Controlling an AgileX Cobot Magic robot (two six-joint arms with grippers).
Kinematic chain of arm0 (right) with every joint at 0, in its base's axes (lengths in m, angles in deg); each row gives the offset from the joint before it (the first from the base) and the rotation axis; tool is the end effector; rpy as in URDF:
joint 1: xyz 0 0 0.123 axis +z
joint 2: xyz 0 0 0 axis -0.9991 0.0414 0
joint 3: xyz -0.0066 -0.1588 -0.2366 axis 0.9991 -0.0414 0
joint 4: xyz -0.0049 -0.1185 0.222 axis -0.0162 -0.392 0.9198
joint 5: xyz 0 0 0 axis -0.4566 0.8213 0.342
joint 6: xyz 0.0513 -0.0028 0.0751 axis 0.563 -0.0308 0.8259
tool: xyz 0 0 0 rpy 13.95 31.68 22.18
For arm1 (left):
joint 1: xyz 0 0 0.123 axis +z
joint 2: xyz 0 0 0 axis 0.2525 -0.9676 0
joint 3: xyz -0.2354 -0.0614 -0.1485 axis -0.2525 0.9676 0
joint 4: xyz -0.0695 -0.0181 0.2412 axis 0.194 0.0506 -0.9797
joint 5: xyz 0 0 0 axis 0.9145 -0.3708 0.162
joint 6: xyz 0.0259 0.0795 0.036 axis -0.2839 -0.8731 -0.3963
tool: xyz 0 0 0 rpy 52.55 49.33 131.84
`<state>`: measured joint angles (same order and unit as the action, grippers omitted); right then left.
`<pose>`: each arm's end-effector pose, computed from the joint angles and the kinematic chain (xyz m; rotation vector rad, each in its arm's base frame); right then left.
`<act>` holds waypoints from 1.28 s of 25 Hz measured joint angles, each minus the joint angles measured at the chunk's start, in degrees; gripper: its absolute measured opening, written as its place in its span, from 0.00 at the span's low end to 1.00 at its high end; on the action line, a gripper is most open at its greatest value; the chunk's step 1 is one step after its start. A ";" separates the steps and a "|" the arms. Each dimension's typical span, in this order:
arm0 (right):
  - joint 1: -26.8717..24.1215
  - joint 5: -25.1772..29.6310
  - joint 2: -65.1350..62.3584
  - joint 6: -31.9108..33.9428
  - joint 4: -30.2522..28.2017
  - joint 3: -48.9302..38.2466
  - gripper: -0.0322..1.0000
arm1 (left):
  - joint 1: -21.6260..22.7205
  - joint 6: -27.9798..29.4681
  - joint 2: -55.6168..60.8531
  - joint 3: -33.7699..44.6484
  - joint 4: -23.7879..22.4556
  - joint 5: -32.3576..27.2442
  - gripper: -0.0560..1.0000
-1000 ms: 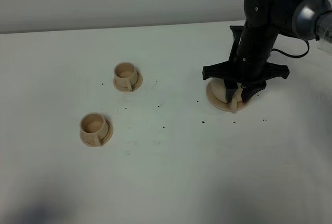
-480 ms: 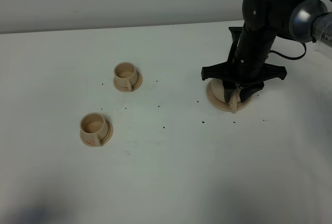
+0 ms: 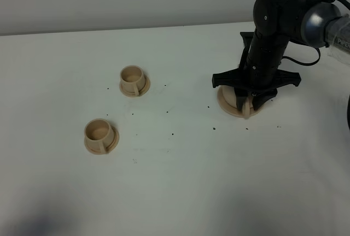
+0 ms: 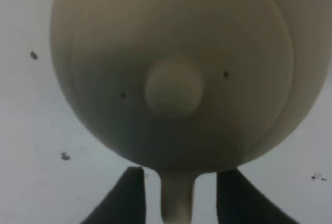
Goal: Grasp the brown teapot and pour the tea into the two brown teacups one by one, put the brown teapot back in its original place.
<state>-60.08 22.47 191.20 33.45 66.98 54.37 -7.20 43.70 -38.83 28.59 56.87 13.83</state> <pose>0.3913 0.2141 0.1531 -0.2002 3.1118 0.1804 -0.0047 -0.0047 0.2800 -0.1150 2.0069 0.0288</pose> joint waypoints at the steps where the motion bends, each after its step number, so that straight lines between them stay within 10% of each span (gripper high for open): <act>1: 0.00 0.00 0.00 0.00 -0.06 0.00 0.37 | 0.00 0.00 0.00 0.00 -0.06 0.00 0.32; 15: 0.13 -0.01 0.00 -0.73 -1.11 0.00 0.16 | 0.00 0.00 0.00 0.00 -0.06 0.00 0.32; 32: 0.13 0.57 0.00 -3.56 -1.46 0.11 0.16 | 0.00 0.00 0.00 0.00 -0.06 0.00 0.32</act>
<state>-59.95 23.04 191.20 29.89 65.52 54.48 -7.20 43.70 -38.83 28.59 56.81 13.83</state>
